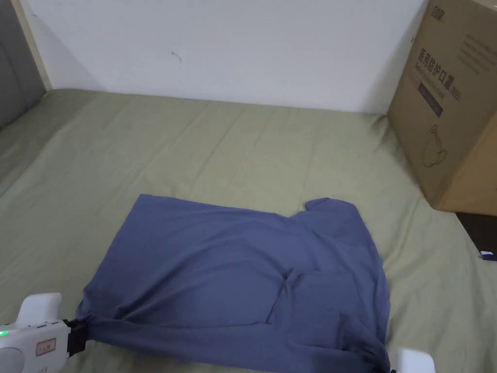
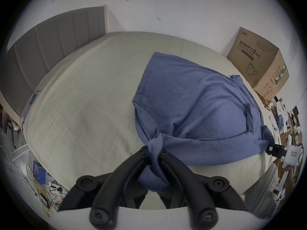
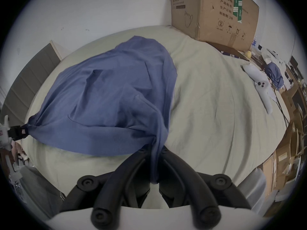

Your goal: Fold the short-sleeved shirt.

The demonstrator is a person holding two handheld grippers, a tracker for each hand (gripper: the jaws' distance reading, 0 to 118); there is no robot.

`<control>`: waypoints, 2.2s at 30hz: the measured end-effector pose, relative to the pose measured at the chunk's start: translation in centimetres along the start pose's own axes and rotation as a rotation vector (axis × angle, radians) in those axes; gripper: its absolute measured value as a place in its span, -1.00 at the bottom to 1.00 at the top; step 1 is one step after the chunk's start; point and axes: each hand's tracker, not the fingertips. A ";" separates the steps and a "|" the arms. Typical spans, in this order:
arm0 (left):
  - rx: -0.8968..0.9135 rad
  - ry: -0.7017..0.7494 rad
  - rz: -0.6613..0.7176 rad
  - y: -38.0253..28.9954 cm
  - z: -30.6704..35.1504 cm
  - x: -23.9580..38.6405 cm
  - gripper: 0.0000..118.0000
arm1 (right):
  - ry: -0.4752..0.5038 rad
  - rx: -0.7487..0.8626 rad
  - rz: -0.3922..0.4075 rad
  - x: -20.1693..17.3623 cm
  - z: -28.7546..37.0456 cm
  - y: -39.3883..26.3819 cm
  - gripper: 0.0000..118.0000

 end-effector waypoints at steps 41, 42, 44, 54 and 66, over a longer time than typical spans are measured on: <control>-0.091 0.040 -0.017 17.9 -14.8 5.5 0.71 | -0.004 0.002 -0.133 -0.5 -10.3 18.8 0.08; -0.064 0.023 0.008 18.0 -13.7 5.6 0.80 | 0.018 0.041 -0.141 0.1 -10.1 19.2 0.68; 0.070 -0.063 0.049 18.6 -10.1 5.9 0.80 | 0.067 0.147 -0.147 0.3 -6.8 19.5 0.77; 0.615 -0.122 -0.022 14.9 7.6 10.3 0.79 | 0.033 0.670 0.026 -3.2 10.7 16.6 0.77; 0.675 -0.102 -0.135 9.2 10.4 11.3 -1.00 | -0.093 0.813 0.123 -6.5 14.2 12.1 -1.00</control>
